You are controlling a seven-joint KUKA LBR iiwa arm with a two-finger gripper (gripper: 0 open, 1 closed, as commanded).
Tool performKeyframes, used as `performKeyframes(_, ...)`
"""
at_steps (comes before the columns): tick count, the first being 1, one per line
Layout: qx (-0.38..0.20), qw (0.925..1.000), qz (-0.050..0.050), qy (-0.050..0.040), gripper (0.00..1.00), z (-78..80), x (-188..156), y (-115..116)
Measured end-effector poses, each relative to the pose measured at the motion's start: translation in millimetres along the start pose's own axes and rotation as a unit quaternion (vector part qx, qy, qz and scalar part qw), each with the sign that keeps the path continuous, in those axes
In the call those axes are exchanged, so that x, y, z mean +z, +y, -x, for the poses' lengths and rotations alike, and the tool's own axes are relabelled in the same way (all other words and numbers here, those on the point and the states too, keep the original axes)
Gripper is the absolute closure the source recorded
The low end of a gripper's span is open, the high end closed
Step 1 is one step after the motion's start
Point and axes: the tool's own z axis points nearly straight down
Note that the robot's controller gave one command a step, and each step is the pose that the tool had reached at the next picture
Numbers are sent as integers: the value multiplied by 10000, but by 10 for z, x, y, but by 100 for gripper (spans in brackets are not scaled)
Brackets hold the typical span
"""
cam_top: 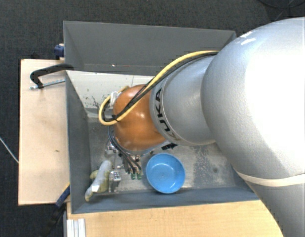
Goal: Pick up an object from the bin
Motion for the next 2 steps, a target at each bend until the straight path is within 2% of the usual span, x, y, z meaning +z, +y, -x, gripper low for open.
performKeyframes(1, 3, 10000, 3, -5, 100, 5, -25, 1)
performKeyframes(2, -451, 9990, -1, -65, 100, 657, -1818, -272)
